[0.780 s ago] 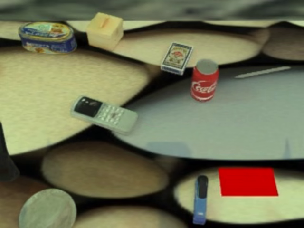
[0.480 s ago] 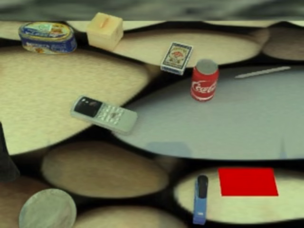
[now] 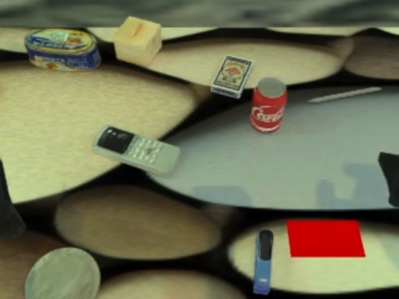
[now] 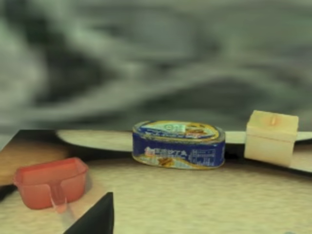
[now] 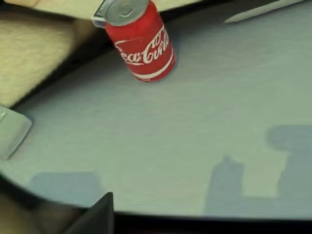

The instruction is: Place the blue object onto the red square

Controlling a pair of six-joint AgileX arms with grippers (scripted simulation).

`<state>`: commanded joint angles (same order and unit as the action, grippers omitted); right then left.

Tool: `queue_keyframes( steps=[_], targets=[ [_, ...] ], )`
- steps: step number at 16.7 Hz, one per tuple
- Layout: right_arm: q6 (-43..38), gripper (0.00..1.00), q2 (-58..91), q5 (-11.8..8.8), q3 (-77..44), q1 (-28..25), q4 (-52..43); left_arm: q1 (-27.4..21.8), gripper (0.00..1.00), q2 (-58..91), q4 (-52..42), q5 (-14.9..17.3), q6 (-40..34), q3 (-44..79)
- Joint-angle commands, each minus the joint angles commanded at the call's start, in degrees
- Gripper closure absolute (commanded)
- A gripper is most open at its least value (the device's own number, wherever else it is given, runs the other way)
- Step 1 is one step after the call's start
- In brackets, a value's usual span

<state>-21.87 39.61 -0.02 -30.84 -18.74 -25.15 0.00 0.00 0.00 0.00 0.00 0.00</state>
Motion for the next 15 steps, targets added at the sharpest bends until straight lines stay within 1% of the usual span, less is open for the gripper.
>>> queue_keyframes(
  steps=[5, 9, 12, 15],
  targets=[
    [-14.44, 0.0, 30.16, -0.07, -19.71, -12.45, -17.4, 0.0, 0.0, 0.0, 0.0, 0.0, 0.0, 0.0],
    [-24.19, 0.0, 48.31, -0.21, -33.37, -20.91, -28.82, 0.0, 0.0, 0.0, 0.0, 0.0, 0.0, 0.0],
    [-29.49, 0.0, 58.33, -0.17, -41.17, -25.51, -34.73, 0.0, 0.0, 0.0, 0.0, 0.0, 0.0, 0.0],
    [-32.37, 0.0, 63.35, -0.09, -45.54, -28.03, -37.79, 0.0, 0.0, 0.0, 0.0, 0.0, 0.0, 0.0]
  ],
)
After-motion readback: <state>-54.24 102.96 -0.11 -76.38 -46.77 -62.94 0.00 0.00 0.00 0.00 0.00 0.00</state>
